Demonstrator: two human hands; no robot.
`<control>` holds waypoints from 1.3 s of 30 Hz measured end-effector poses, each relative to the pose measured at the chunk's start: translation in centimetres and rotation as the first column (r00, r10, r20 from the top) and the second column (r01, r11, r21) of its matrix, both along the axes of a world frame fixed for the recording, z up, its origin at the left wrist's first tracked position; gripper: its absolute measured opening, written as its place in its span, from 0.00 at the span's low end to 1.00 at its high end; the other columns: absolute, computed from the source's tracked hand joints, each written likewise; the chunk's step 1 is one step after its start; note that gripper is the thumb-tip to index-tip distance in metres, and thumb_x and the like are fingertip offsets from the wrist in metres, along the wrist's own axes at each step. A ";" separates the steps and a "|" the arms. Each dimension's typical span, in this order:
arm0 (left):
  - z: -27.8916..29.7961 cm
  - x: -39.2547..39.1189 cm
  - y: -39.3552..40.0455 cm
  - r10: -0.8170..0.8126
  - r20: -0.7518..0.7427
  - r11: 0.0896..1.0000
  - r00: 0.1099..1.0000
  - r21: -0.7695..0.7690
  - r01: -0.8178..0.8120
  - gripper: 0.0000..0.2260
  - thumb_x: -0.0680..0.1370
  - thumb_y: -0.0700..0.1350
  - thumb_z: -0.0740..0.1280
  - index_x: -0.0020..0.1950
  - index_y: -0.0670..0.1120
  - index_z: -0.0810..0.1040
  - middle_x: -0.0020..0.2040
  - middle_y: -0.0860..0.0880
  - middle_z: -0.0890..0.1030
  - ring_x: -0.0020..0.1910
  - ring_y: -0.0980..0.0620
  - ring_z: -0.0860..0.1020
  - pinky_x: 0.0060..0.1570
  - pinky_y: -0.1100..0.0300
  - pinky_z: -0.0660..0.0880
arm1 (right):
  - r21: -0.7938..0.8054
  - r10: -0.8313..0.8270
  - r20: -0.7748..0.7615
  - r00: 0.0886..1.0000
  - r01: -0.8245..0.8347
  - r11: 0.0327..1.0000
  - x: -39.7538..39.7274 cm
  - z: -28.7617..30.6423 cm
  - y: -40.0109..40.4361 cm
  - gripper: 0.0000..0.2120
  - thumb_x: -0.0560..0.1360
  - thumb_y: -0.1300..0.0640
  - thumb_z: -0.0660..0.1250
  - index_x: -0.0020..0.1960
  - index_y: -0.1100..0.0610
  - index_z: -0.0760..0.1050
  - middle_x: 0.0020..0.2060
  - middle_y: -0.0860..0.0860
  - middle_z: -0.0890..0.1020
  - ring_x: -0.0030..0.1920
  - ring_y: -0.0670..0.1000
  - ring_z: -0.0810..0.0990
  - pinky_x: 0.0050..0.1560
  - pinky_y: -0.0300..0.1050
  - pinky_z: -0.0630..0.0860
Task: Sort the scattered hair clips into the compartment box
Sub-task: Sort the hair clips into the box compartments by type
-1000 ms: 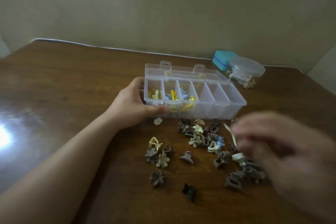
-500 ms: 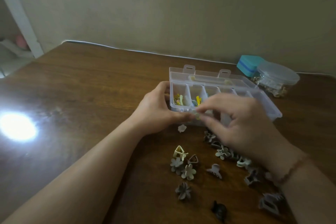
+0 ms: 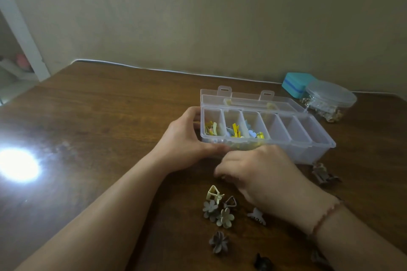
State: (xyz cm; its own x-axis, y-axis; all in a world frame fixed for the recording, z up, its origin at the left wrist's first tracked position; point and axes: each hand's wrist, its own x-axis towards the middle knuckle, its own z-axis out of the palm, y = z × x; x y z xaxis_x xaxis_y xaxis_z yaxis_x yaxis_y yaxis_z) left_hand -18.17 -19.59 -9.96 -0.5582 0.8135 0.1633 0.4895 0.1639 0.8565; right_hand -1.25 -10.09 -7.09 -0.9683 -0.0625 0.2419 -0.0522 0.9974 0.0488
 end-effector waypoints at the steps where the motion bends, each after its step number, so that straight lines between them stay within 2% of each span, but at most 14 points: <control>1: 0.0 0.0 0.0 -0.004 0.003 1.000 1.000 0.002 0.004 0.38 0.63 0.57 0.81 0.68 0.59 0.66 0.51 0.67 0.75 0.50 0.73 0.74 0.41 0.79 0.72 | -0.102 -0.019 -0.006 1.000 0.019 0.995 0.3 0.5 0.1 0.11 0.70 0.56 0.74 0.49 0.43 0.81 0.43 0.41 0.84 0.42 0.44 0.83 0.39 0.46 0.81; 2: 0.0 0.0 0.0 -0.010 0.003 1.000 1.000 0.006 0.010 0.39 0.63 0.56 0.81 0.69 0.57 0.66 0.52 0.67 0.75 0.50 0.73 0.74 0.42 0.79 0.72 | -0.248 -0.052 -0.030 0.998 0.043 0.968 0.5 1.1 0.2 0.09 0.72 0.55 0.72 0.49 0.43 0.81 0.43 0.39 0.84 0.44 0.41 0.81 0.45 0.40 0.79; 4: 0.0 0.0 0.0 -0.028 0.008 1.000 1.000 0.007 0.028 0.41 0.63 0.55 0.81 0.71 0.55 0.66 0.52 0.65 0.75 0.50 0.73 0.74 0.42 0.80 0.71 | -0.500 -0.150 -0.180 0.972 0.041 0.865 0.2 2.4 0.4 0.07 0.72 0.54 0.70 0.49 0.44 0.81 0.41 0.37 0.82 0.44 0.37 0.79 0.43 0.29 0.74; 6: 0.0 0.0 0.0 -0.039 0.019 0.999 0.999 -0.005 0.039 0.41 0.63 0.54 0.81 0.72 0.55 0.65 0.53 0.65 0.75 0.51 0.70 0.75 0.42 0.79 0.72 | -0.572 -0.258 -0.287 0.923 0.051 0.819 -0.7 3.1 0.9 0.08 0.72 0.57 0.71 0.48 0.46 0.81 0.39 0.37 0.80 0.43 0.36 0.78 0.41 0.26 0.73; 12: 0.1 0.1 -0.1 -0.031 0.011 0.999 0.999 -0.005 0.031 0.41 0.65 0.53 0.81 0.73 0.54 0.63 0.52 0.64 0.74 0.52 0.67 0.75 0.40 0.78 0.72 | -0.476 -0.163 -0.150 0.975 0.073 0.877 -2.6 3.6 1.5 0.10 0.73 0.62 0.71 0.52 0.52 0.83 0.48 0.44 0.84 0.50 0.39 0.80 0.53 0.29 0.74; 16: 0.3 0.3 -0.1 -0.028 -0.012 0.999 1.000 0.015 0.028 0.50 0.65 0.54 0.81 0.75 0.58 0.50 0.56 0.62 0.69 0.52 0.64 0.74 0.43 0.76 0.71 | -0.473 -0.150 -0.200 0.968 0.039 0.880 0.4 4.4 1.2 0.09 0.72 0.56 0.70 0.50 0.47 0.82 0.42 0.36 0.82 0.47 0.36 0.78 0.47 0.26 0.72; 19: 0.4 0.1 -0.3 -0.035 -0.026 0.999 0.999 0.011 0.036 0.50 0.65 0.54 0.81 0.76 0.58 0.49 0.58 0.62 0.69 0.50 0.67 0.74 0.43 0.78 0.71 | -0.469 -0.029 0.121 0.992 0.083 0.879 2.9 4.9 0.3 0.09 0.71 0.49 0.70 0.50 0.37 0.78 0.43 0.32 0.80 0.49 0.35 0.77 0.45 0.29 0.74; 21: 0.5 0.0 -0.4 -0.025 -0.032 1.000 0.999 0.003 0.025 0.49 0.65 0.54 0.81 0.76 0.58 0.51 0.55 0.63 0.70 0.49 0.70 0.73 0.43 0.79 0.71 | -0.269 0.037 0.286 0.957 0.043 0.962 3.3 4.4 -0.3 0.12 0.72 0.42 0.68 0.56 0.35 0.75 0.51 0.32 0.77 0.54 0.34 0.73 0.52 0.32 0.72; 23: 0.6 0.0 -0.5 -0.019 -0.034 1.000 0.999 -0.007 0.019 0.49 0.65 0.54 0.81 0.76 0.58 0.52 0.56 0.64 0.70 0.50 0.69 0.73 0.44 0.76 0.70 | -0.156 0.068 0.323 0.944 -0.018 0.988 2.9 3.7 -0.9 0.15 0.73 0.40 0.66 0.60 0.35 0.71 0.55 0.33 0.75 0.56 0.35 0.70 0.55 0.36 0.71; 27: 0.6 0.1 -0.4 -0.033 -0.022 0.999 0.999 0.003 0.033 0.50 0.64 0.55 0.80 0.77 0.59 0.53 0.62 0.62 0.69 0.59 0.62 0.74 0.51 0.73 0.69 | -0.166 0.065 0.208 0.976 -0.030 0.986 2.6 2.4 -0.4 0.10 0.75 0.47 0.67 0.57 0.39 0.73 0.52 0.37 0.77 0.54 0.39 0.72 0.56 0.40 0.72; 30: 0.7 0.2 -0.5 -0.026 0.013 0.999 1.000 0.021 0.026 0.51 0.60 0.61 0.78 0.77 0.58 0.56 0.65 0.61 0.70 0.64 0.59 0.72 0.57 0.66 0.72 | -0.381 -0.013 0.156 0.988 0.072 0.922 3.4 3.5 1.2 0.10 0.73 0.50 0.70 0.51 0.38 0.75 0.47 0.35 0.77 0.52 0.36 0.75 0.51 0.32 0.73; 32: 1.1 0.1 -0.5 -0.015 0.021 1.000 1.000 0.013 0.015 0.50 0.58 0.61 0.78 0.76 0.58 0.60 0.62 0.62 0.71 0.62 0.59 0.73 0.58 0.63 0.74 | -0.520 -0.150 -0.068 0.986 0.093 0.849 4.1 4.2 2.8 0.09 0.71 0.52 0.70 0.50 0.41 0.77 0.44 0.36 0.80 0.49 0.37 0.78 0.48 0.31 0.75; 35: 1.4 -1.0 -1.3 -0.020 0.028 1.000 0.999 0.012 0.020 0.50 0.54 0.62 0.79 0.73 0.58 0.65 0.58 0.64 0.74 0.57 0.62 0.77 0.51 0.67 0.77 | -0.559 -0.370 -0.351 0.860 0.124 0.820 4.2 3.7 4.7 0.11 0.72 0.58 0.69 0.53 0.48 0.79 0.46 0.40 0.81 0.49 0.38 0.79 0.50 0.28 0.74; 39: 0.9 -2.7 -2.5 -0.037 0.026 0.999 0.999 0.015 0.037 0.49 0.51 0.67 0.80 0.70 0.61 0.68 0.61 0.62 0.77 0.61 0.61 0.77 0.55 0.65 0.77 | -0.429 -0.334 -0.270 0.903 0.197 0.881 3.2 2.0 5.1 0.12 0.75 0.57 0.65 0.58 0.49 0.77 0.50 0.44 0.81 0.52 0.38 0.78 0.53 0.30 0.75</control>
